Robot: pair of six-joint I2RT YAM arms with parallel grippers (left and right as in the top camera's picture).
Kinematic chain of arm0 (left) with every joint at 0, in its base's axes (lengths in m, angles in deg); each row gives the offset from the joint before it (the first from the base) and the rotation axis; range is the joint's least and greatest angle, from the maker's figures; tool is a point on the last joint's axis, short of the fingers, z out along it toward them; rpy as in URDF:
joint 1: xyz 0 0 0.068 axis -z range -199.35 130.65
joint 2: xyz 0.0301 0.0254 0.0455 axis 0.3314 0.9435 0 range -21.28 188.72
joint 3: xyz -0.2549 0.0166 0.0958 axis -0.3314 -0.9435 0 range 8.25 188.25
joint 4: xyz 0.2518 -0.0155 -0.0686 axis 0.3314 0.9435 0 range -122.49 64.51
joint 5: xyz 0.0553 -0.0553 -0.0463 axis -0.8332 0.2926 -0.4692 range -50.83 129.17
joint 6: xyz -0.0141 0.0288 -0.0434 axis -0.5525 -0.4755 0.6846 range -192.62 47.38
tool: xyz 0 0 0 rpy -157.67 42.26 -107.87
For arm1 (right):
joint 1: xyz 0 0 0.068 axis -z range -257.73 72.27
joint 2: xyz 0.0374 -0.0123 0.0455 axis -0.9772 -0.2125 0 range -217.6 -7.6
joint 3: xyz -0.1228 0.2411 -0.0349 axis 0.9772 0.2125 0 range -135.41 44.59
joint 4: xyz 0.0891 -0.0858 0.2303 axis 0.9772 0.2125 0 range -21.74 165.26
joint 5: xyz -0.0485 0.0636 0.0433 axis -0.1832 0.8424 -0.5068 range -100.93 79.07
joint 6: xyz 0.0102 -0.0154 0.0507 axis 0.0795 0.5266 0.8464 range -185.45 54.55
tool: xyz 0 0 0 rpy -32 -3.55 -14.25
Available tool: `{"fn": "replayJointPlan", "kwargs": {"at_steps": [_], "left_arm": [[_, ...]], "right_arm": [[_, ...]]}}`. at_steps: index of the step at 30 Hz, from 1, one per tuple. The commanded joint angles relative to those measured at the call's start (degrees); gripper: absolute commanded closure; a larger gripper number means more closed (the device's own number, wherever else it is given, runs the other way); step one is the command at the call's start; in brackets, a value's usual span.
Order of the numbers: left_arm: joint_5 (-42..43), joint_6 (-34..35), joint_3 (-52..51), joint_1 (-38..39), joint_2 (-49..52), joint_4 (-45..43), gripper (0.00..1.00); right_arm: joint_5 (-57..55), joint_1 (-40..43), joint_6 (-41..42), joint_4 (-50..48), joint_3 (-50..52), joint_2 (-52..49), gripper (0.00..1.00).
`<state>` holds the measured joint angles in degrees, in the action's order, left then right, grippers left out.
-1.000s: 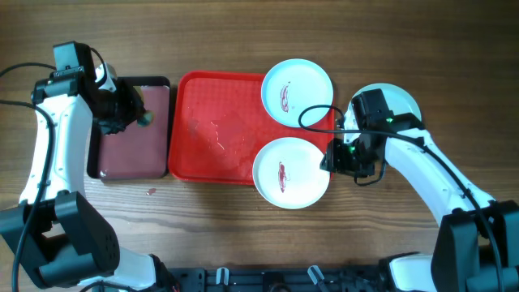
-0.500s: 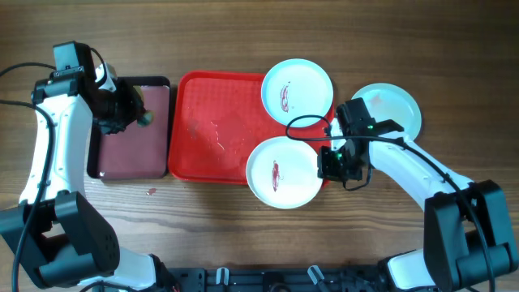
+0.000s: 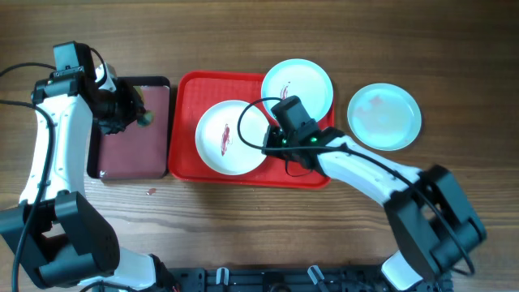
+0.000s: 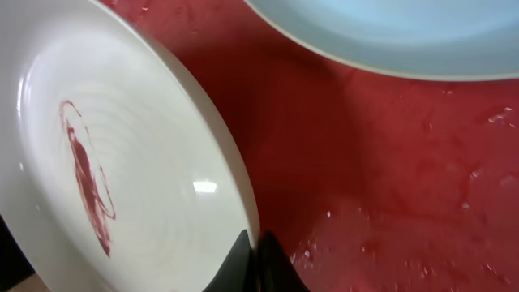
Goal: Clean dirty plates on tray and stack at the side
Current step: 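Grip the lower plate rim with the right gripper and drag it left, then bring the sponge in the left gripper over the tilted plate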
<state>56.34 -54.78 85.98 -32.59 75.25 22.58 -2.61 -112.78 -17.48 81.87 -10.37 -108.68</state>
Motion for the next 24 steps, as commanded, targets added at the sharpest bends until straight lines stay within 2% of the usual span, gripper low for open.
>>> {"fn": "replayJointPlan", "kwargs": {"at_steps": [1, 3, 4, 8, 12, 13, 15, 19, 24], "left_arm": [[-0.2, -1.2, 0.2, 0.0, -0.2, -0.2, 0.96], [-0.2, -1.2, 0.2, 0.0, -0.2, -0.2, 0.96], [-0.1, -1.2, 0.2, 0.0, -0.2, -0.2, 0.96], [-0.2, -1.2, 0.2, 1.1, -0.2, -0.6, 0.96], [-0.8, -4.2, 0.2, 4.3, -0.2, -1.9, 0.96], [-2.1, -4.2, 0.2, 5.9, -0.2, -2.3, 0.96], [-3.8, -4.6, 0.2, 8.8, -0.1, -3.3, 0.96], [-4.4, -8.7, 0.2, 13.6, 0.9, -5.6, 0.96], [-5.0, -15.0, 0.2, 19.3, 8.2, -6.2, 0.96]], "right_arm": [[2.4, 0.0, -2.6, 0.6, -4.3, -4.4, 0.77], [2.1, 0.0, -5.7, 3.6, -7.7, -6.0, 0.57], [1.7, 0.2, -6.5, 4.8, -8.9, -6.4, 0.53], [4.1, 2.0, -8.3, 7.2, -12.4, -10.6, 0.51], [7.8, 2.4, -8.1, 8.0, -13.4, -13.3, 0.66], [7.8, 2.4, -7.2, 8.3, -13.4, -13.4, 0.73], [7.8, 2.4, -7.2, 8.2, -13.4, -13.4, 0.96], [7.8, 2.4, -7.6, 8.1, -13.5, -13.4, 0.95], [8.1, 2.4, -15.0, 10.0, -16.6, -13.4, 0.96]]}}
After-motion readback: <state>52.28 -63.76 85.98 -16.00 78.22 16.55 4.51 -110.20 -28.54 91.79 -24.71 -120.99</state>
